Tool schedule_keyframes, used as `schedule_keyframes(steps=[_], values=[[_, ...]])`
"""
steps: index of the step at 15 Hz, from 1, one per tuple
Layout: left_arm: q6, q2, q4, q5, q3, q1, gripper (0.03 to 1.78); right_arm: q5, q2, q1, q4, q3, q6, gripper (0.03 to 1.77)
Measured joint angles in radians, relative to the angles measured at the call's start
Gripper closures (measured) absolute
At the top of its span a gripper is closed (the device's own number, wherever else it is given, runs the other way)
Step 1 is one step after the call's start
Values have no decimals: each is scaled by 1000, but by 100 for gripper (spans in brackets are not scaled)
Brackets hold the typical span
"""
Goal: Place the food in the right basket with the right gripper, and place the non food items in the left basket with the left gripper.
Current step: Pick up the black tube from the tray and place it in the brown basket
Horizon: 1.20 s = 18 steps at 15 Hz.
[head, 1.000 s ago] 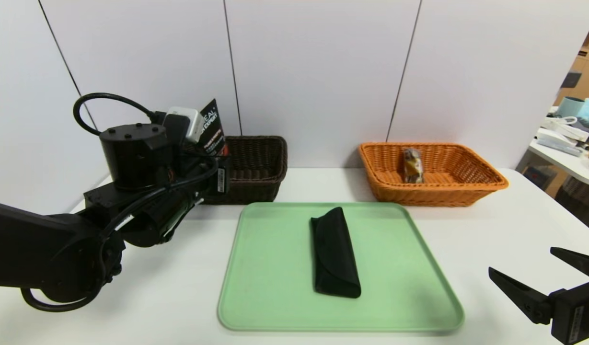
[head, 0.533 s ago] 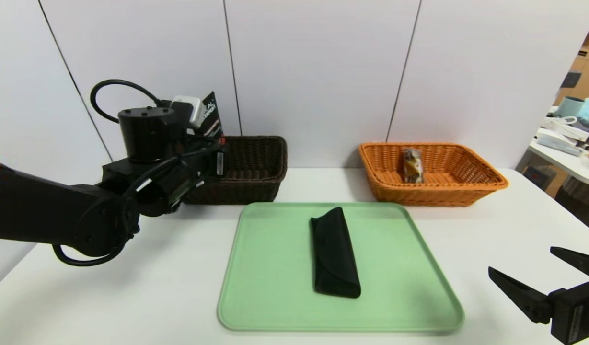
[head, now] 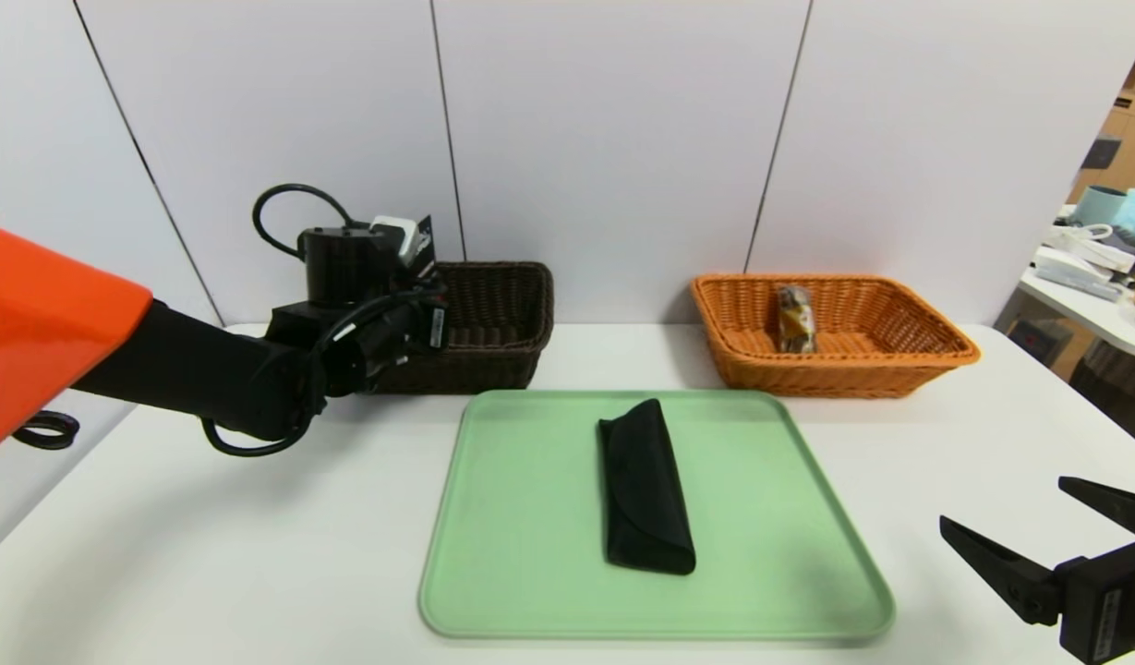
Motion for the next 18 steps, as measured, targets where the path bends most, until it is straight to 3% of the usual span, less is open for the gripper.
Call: schedule_keyframes(steps=[18], values=[[0,19,13,-14,-12,9,100,-4,13,23,1,3,1,10]])
